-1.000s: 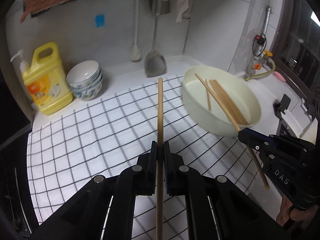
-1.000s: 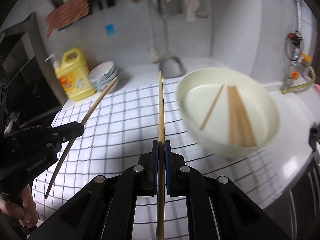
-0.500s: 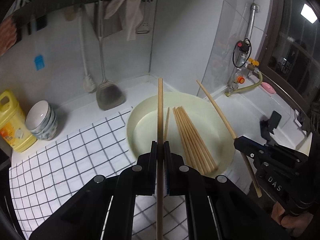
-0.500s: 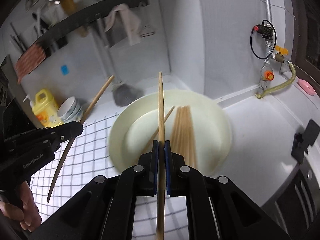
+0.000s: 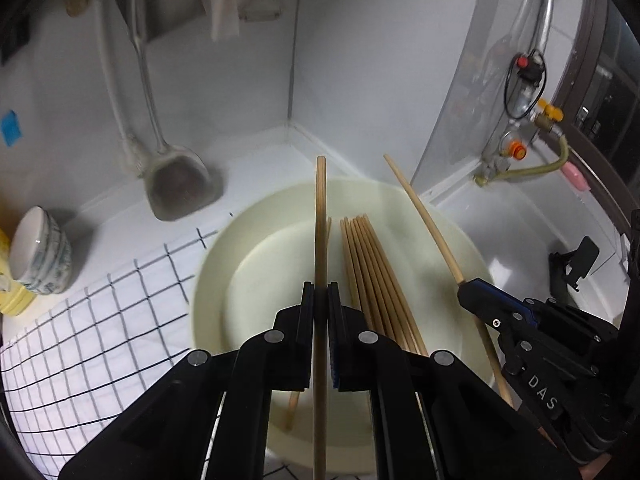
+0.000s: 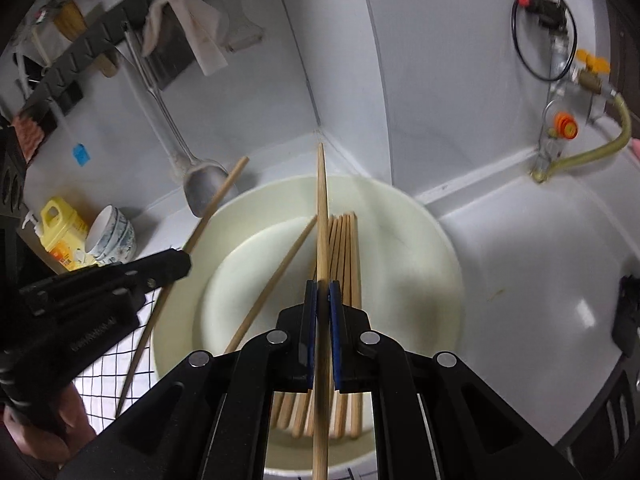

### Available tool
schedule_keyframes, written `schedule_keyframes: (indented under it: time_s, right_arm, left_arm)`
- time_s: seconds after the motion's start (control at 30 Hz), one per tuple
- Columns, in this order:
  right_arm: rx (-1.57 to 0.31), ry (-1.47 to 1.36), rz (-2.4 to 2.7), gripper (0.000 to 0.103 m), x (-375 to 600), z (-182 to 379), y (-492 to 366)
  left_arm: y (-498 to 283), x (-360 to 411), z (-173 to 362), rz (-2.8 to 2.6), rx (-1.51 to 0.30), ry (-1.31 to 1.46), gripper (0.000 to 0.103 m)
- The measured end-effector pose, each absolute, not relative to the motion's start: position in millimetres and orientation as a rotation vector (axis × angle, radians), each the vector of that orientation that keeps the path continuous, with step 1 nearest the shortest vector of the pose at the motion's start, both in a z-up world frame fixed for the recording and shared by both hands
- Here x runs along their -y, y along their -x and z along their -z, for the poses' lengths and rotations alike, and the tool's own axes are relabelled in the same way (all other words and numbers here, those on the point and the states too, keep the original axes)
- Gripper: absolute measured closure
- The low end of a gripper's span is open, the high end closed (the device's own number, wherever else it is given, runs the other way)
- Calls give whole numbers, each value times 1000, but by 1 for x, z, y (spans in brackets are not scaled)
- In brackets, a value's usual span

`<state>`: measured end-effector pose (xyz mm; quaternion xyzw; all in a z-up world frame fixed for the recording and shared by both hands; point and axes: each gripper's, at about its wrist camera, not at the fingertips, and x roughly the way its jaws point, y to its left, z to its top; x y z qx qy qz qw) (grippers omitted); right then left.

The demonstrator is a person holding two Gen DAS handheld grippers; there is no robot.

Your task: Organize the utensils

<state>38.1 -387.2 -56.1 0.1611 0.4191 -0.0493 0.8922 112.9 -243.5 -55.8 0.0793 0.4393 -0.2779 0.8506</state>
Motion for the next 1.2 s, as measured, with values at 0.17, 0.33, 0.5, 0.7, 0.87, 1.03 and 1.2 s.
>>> schedule_keyframes:
  time_s: [0.17, 0.33, 0.5, 0.7, 0.87, 1.03, 1.2]
  right_arm:
    - [-915, -345, 109, 97, 390, 73, -53]
    - [-954, -348, 110, 97, 391, 87, -63]
    - [-976, -353, 110, 97, 392, 96, -67]
    - [-969, -352, 133, 86, 397, 92, -64]
    - [-942, -340, 165, 80, 402, 78, -52]
    - [-937, -341, 175, 67, 400, 68, -38]
    - [-940, -344, 179, 57, 393, 61, -24]
  left_arm:
    - [-130, 256, 78, 583, -969, -170, 96]
    - [-138, 260, 93, 579, -1008, -171, 96]
    - [-144, 262, 102, 553, -1038, -185, 95]
    - [-141, 253, 91, 502, -1000, -184, 37]
    - [-136, 238, 74, 455, -972, -184, 17]
    - [-127, 228, 62, 426, -978, -198, 11]
    - [-116, 221, 54, 415, -989, -201, 9]
